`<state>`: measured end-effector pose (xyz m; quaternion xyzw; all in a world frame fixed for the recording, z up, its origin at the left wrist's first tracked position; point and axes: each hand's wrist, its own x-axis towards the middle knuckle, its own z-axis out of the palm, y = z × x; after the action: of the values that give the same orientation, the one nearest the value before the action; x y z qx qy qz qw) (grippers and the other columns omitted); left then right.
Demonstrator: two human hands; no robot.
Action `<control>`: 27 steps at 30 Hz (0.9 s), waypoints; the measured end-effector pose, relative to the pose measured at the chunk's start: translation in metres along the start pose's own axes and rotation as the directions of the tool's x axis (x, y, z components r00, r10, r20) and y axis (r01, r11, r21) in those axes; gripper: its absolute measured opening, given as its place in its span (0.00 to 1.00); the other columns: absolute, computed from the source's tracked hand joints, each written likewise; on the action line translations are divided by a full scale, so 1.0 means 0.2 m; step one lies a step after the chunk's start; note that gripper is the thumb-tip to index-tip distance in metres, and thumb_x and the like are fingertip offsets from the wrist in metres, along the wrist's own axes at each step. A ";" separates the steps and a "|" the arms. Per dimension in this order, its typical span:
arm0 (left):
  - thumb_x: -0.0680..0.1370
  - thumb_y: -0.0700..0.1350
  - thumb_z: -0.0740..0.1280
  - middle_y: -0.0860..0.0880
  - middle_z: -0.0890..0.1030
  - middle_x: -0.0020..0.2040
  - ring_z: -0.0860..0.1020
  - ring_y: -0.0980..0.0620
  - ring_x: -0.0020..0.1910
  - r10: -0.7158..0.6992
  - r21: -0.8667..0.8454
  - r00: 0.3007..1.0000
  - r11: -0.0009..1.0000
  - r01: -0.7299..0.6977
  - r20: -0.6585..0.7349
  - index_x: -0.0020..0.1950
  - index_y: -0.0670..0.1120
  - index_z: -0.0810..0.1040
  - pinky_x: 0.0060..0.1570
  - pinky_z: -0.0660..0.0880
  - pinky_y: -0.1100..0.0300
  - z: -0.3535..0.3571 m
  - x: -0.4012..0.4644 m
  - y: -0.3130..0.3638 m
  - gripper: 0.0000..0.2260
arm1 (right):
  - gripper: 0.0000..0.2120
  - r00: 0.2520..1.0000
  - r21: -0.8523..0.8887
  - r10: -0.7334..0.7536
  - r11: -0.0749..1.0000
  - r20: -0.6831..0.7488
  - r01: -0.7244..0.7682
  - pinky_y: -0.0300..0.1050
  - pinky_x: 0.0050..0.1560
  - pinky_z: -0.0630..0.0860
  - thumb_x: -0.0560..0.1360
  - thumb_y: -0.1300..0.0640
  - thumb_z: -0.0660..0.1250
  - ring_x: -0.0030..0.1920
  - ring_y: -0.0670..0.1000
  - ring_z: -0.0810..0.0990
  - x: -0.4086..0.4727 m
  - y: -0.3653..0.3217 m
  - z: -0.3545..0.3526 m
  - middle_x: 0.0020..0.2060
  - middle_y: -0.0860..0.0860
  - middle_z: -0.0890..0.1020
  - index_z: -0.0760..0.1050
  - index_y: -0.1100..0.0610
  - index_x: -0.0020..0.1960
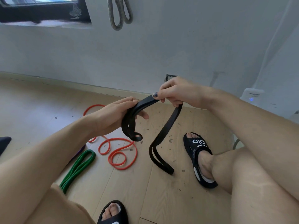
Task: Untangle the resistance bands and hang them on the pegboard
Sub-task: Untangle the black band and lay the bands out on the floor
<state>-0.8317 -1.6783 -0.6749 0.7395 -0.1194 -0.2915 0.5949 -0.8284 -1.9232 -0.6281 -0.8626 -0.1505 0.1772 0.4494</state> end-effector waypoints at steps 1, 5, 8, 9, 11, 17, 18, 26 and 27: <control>0.87 0.49 0.54 0.45 0.85 0.48 0.66 0.41 0.46 -0.010 -0.012 1.000 1.000 0.010 0.012 0.61 0.45 0.75 0.44 0.71 0.57 0.00 0.00 0.00 0.13 | 0.15 1.000 0.000 0.002 1.000 -0.003 -0.002 0.45 0.35 0.64 0.80 0.52 0.69 0.29 0.49 0.62 0.00 0.00 0.00 0.25 0.49 0.66 0.76 0.60 0.38; 0.87 0.50 0.55 0.46 0.81 0.44 0.71 0.45 0.43 -0.011 0.018 0.999 1.000 0.010 0.052 0.55 0.47 0.75 0.45 0.70 0.53 -0.02 -0.01 -0.01 0.11 | 0.14 0.999 -0.002 0.022 1.000 -0.023 -0.022 0.46 0.36 0.63 0.79 0.54 0.70 0.29 0.50 0.62 0.00 0.01 -0.02 0.26 0.51 0.65 0.76 0.62 0.39; 0.87 0.50 0.56 0.48 0.80 0.43 0.71 0.46 0.44 -0.006 0.104 0.999 0.995 0.001 0.046 0.51 0.47 0.76 0.49 0.68 0.52 -0.01 -0.01 -0.02 0.12 | 0.13 0.999 0.001 0.023 1.000 -0.024 -0.023 0.45 0.36 0.64 0.78 0.55 0.69 0.29 0.50 0.62 0.00 0.03 -0.03 0.27 0.52 0.65 0.75 0.62 0.39; 0.86 0.50 0.57 0.49 0.81 0.43 0.71 0.45 0.46 -0.002 0.135 1.000 0.991 -0.002 0.028 0.51 0.47 0.77 0.50 0.67 0.52 -0.01 -0.01 -0.03 0.12 | 0.14 0.999 0.000 0.020 1.000 -0.026 -0.020 0.44 0.36 0.65 0.78 0.54 0.69 0.29 0.50 0.63 0.00 0.03 -0.03 0.27 0.52 0.66 0.75 0.62 0.38; 0.86 0.51 0.58 0.51 0.82 0.44 0.71 0.45 0.46 0.031 0.197 0.999 0.980 -0.026 -0.022 0.50 0.50 0.78 0.50 0.68 0.51 0.00 0.00 -0.03 0.12 | 0.14 1.000 -0.021 0.011 1.000 -0.025 -0.012 0.44 0.39 0.67 0.79 0.53 0.69 0.30 0.50 0.66 0.01 0.05 -0.04 0.27 0.53 0.68 0.76 0.62 0.38; 0.85 0.53 0.61 0.53 0.82 0.39 0.73 0.51 0.39 0.164 0.392 0.976 0.915 -0.097 -0.142 0.51 0.46 0.78 0.43 0.70 0.57 0.01 0.01 -0.01 0.12 | 0.14 0.999 -0.034 -0.002 0.999 0.046 0.003 0.43 0.42 0.72 0.81 0.54 0.65 0.37 0.52 0.75 0.01 0.03 -0.01 0.35 0.52 0.81 0.81 0.63 0.45; 0.85 0.53 0.62 0.53 0.82 0.38 0.74 0.51 0.38 0.178 0.386 0.973 0.916 -0.110 -0.144 0.52 0.46 0.77 0.42 0.70 0.57 0.03 0.01 -0.01 0.12 | 0.14 0.998 -0.040 -0.004 0.999 0.058 0.006 0.44 0.42 0.73 0.81 0.52 0.65 0.37 0.52 0.75 0.02 0.03 0.00 0.35 0.52 0.82 0.82 0.63 0.47; 0.86 0.52 0.58 0.50 0.85 0.43 0.82 0.42 0.47 0.179 0.335 0.982 0.930 -0.149 -0.059 0.56 0.49 0.80 0.54 0.80 0.48 0.06 -0.01 0.03 0.13 | 0.13 0.997 0.017 -0.008 1.000 0.079 0.006 0.39 0.31 0.64 0.81 0.53 0.68 0.30 0.48 0.64 0.05 0.00 0.07 0.28 0.49 0.68 0.79 0.61 0.42; 0.86 0.52 0.57 0.50 0.85 0.45 0.82 0.46 0.48 0.166 0.342 0.986 0.928 -0.147 -0.030 0.56 0.50 0.81 0.54 0.79 0.52 0.06 -0.01 0.03 0.14 | 0.12 0.998 0.040 -0.012 0.999 0.060 0.010 0.39 0.31 0.64 0.80 0.55 0.68 0.30 0.48 0.63 0.05 0.00 0.06 0.28 0.49 0.67 0.78 0.61 0.42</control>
<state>-0.8394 -1.6877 -0.6705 0.8269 -0.2089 -0.1967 0.4836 -0.8240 -1.9111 -0.6362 -0.8469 -0.1651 0.2038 0.4626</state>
